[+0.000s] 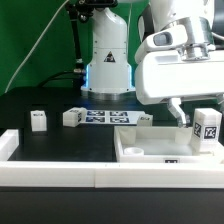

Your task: Assemble one leg

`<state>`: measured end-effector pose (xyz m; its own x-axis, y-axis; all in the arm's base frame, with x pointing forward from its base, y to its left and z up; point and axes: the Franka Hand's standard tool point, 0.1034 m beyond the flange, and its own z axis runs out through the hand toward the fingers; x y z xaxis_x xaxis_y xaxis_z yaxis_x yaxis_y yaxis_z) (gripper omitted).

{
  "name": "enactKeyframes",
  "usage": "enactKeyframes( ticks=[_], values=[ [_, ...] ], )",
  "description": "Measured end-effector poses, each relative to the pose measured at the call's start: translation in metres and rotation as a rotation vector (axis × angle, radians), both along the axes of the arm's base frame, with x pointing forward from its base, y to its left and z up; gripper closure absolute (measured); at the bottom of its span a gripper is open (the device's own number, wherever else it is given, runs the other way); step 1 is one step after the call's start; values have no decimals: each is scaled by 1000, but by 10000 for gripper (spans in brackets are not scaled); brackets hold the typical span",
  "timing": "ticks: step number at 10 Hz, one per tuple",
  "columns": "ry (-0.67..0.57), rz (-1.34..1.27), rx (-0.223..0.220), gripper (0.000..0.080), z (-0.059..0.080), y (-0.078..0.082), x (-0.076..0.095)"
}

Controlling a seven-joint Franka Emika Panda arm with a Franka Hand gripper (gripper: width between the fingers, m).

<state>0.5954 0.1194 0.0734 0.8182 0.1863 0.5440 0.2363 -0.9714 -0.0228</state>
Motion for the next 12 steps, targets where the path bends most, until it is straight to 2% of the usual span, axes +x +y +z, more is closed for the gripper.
enactKeyframes(
  ticks=[6,7,9,10,12],
  values=[
    [14,3,-2,151,0,0,-1],
    [26,6,-6,151,10,-2,1],
    [102,21,-13,151,25,-2,4],
    [112,22,-14,151,26,-1,5],
    [238,40,-17,151,21,4,0]
  ],
)
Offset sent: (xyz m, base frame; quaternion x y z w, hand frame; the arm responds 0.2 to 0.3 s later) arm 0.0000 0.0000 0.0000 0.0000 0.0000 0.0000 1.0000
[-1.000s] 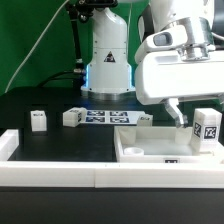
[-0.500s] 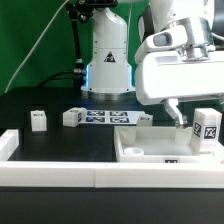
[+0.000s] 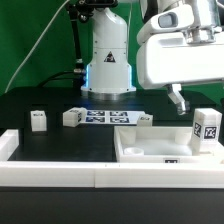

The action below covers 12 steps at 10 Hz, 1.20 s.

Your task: Assemble one leg

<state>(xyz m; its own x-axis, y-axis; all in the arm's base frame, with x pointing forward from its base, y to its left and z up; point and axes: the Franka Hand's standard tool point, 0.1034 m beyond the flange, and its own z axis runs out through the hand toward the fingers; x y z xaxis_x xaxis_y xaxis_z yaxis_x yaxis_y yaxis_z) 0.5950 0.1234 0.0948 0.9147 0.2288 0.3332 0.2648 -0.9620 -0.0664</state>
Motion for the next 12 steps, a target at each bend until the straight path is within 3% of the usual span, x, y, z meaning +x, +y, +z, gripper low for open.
enactKeyframes(
  ticks=[2,5,9,12],
  values=[
    [150,10,-11,151,-1,-6,2],
    [404,35,-13,151,1,1,-6],
    [352,-42,-15,151,-5,1,4],
    [298,-19,-36,151,-9,-11,9]
  ],
)
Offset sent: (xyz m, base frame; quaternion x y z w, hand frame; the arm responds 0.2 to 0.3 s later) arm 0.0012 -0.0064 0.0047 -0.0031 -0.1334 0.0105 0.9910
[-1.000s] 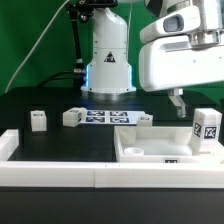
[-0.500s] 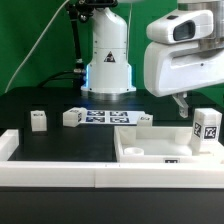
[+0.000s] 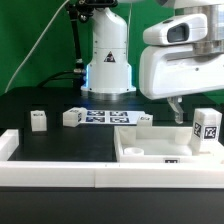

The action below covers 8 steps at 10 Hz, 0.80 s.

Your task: Assemble one leg

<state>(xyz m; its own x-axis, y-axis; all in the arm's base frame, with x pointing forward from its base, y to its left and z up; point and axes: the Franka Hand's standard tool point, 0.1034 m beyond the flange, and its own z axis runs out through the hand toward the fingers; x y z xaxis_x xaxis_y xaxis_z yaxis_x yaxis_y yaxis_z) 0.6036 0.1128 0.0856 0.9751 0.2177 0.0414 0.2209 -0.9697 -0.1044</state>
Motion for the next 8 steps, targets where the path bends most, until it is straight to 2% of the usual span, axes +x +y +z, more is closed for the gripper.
enactKeyframes(
  ticks=[4,6,7,8],
  values=[
    [1,-1,0,151,0,2,-1],
    [1,-1,0,406,0,2,-1],
    [1,-1,0,406,0,2,-1],
    [2,-9,1,509,0,2,-1]
  ],
)
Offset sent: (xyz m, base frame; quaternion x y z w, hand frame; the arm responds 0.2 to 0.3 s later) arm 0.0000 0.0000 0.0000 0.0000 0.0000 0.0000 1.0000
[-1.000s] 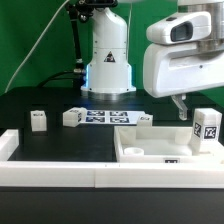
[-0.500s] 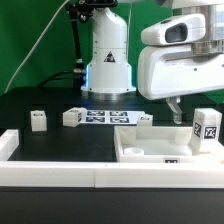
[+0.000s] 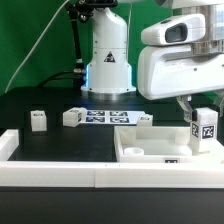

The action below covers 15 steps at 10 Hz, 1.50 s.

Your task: Assemble one leg

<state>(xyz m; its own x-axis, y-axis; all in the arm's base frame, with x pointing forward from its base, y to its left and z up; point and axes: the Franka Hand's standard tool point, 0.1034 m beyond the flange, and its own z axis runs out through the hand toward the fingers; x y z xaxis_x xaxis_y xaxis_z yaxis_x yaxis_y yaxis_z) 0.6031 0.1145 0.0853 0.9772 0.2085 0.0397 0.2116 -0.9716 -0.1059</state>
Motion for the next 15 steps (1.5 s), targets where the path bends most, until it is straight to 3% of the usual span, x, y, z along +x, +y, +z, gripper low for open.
enactKeyframes(
  ticks=[3,12,15],
  values=[
    [5,-75,7,509,0,0,0],
    [73,-1208,41,508,-3,5,1],
    [125,-1452,79,507,-3,4,1]
  ],
)
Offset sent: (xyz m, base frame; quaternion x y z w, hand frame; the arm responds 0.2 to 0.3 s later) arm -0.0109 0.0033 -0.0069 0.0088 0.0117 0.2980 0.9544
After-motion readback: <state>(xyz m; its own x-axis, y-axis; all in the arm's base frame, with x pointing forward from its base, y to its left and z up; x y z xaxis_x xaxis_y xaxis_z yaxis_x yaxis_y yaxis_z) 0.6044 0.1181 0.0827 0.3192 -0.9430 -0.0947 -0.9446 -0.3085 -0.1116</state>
